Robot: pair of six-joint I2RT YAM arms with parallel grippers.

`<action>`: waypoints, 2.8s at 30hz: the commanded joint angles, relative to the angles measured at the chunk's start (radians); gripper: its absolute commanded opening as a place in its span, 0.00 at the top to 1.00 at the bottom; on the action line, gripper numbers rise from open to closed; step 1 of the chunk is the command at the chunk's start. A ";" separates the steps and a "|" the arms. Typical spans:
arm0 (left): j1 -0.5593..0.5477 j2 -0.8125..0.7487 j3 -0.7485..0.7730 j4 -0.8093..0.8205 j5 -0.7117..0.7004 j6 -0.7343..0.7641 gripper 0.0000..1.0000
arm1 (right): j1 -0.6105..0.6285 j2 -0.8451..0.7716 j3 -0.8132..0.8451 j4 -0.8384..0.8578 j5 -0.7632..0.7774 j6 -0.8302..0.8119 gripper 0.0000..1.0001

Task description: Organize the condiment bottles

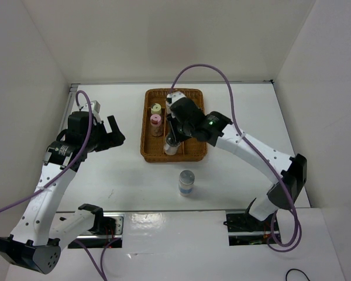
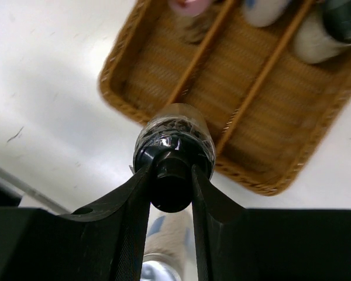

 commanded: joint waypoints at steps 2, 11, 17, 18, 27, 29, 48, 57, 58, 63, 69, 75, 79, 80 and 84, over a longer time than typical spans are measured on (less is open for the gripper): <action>0.005 -0.018 -0.001 0.020 -0.012 0.012 0.00 | -0.091 -0.038 0.075 -0.005 0.048 -0.088 0.91; 0.005 -0.018 -0.001 0.020 -0.012 0.012 0.00 | -0.260 0.015 0.086 0.051 0.073 -0.151 0.91; 0.005 -0.018 -0.001 0.029 -0.022 0.012 0.00 | -0.289 0.099 0.057 0.114 0.094 -0.182 0.91; 0.005 -0.009 -0.001 0.029 -0.022 0.012 0.00 | -0.289 0.108 0.057 0.128 0.094 -0.182 0.91; 0.005 0.011 -0.001 0.039 -0.022 0.012 0.00 | -0.337 0.180 0.026 0.197 0.065 -0.203 0.91; 0.005 0.022 -0.001 0.048 -0.022 0.012 0.00 | -0.349 0.194 0.026 0.215 0.045 -0.203 0.91; 0.014 0.106 0.036 0.075 -0.031 0.030 0.00 | -0.367 0.240 0.023 0.193 0.004 -0.168 0.27; 0.014 0.136 0.045 0.105 0.012 0.030 0.00 | -0.217 -0.049 -0.022 0.055 0.115 -0.133 0.01; 0.014 0.136 0.045 0.105 0.012 0.030 0.00 | -0.196 -0.068 -0.033 0.035 0.116 -0.105 0.01; 0.014 0.136 0.056 0.095 -0.008 0.049 0.00 | -0.044 -0.217 -0.217 -0.022 0.043 0.033 0.01; 0.036 0.136 0.056 0.095 0.012 0.049 0.00 | 0.053 -0.367 -0.418 -0.010 -0.012 0.237 0.01; 0.065 0.117 0.025 0.086 0.003 0.060 0.00 | 0.172 -0.372 -0.463 -0.045 0.019 0.297 0.01; 0.083 0.099 0.007 0.086 0.012 0.060 0.00 | 0.183 -0.349 -0.481 -0.031 0.019 0.306 0.01; 0.083 0.088 0.006 0.086 0.012 0.060 0.00 | 0.183 -0.349 -0.481 -0.016 0.010 0.306 0.01; 0.093 0.079 -0.004 0.086 0.021 0.060 0.00 | 0.183 -0.328 -0.515 0.013 0.010 0.297 0.01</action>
